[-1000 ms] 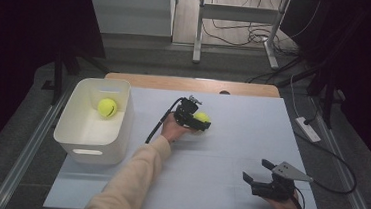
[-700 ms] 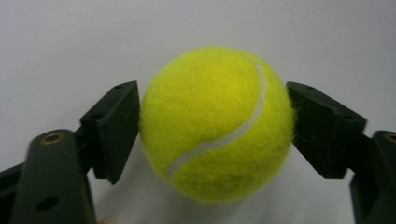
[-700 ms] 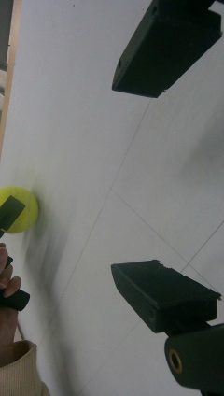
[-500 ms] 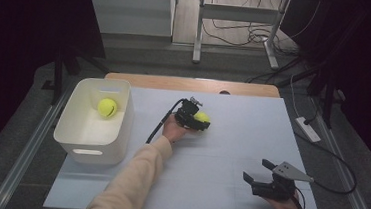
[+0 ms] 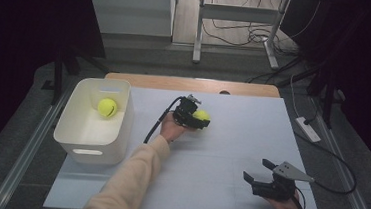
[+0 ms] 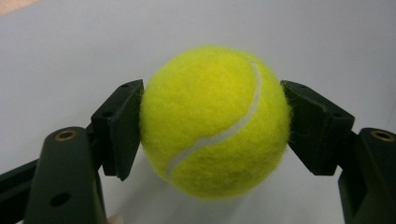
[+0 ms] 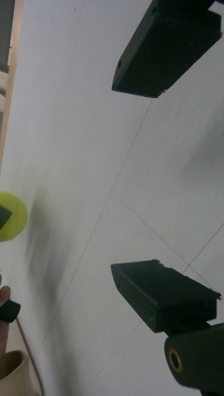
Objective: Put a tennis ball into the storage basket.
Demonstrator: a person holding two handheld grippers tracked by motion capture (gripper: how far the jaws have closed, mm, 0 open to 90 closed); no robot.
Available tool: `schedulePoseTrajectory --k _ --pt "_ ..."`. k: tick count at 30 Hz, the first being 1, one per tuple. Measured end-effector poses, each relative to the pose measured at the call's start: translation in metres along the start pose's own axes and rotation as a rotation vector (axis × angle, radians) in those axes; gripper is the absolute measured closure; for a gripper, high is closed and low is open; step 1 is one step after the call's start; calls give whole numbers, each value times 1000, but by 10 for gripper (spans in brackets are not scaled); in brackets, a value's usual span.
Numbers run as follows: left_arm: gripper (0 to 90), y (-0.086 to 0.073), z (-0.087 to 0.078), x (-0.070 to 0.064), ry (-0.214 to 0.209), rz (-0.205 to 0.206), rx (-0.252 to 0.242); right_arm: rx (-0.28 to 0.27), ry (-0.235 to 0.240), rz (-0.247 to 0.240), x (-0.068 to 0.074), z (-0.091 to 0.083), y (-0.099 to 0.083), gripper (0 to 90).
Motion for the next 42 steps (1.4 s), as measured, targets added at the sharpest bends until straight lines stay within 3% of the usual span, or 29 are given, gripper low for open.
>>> schedulePoseTrajectory --k 11,42 --pt "273 5 -30 -9 -9 27 -60 -2 -2 -3 0 1 0 111" --pt "272 4 -64 -18 -29 44 -134 1 -6 -7 1 1 1 111"
Point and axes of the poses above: each handheld gripper's, and its own axes: z roughly forward along the jaws, y roughly out of its top, x roughly to its left, the point moved 6 cm from there along z, roughly forward along the jaws, and after that the axes turned 4 degrees about -z, right-handed, at the moved point
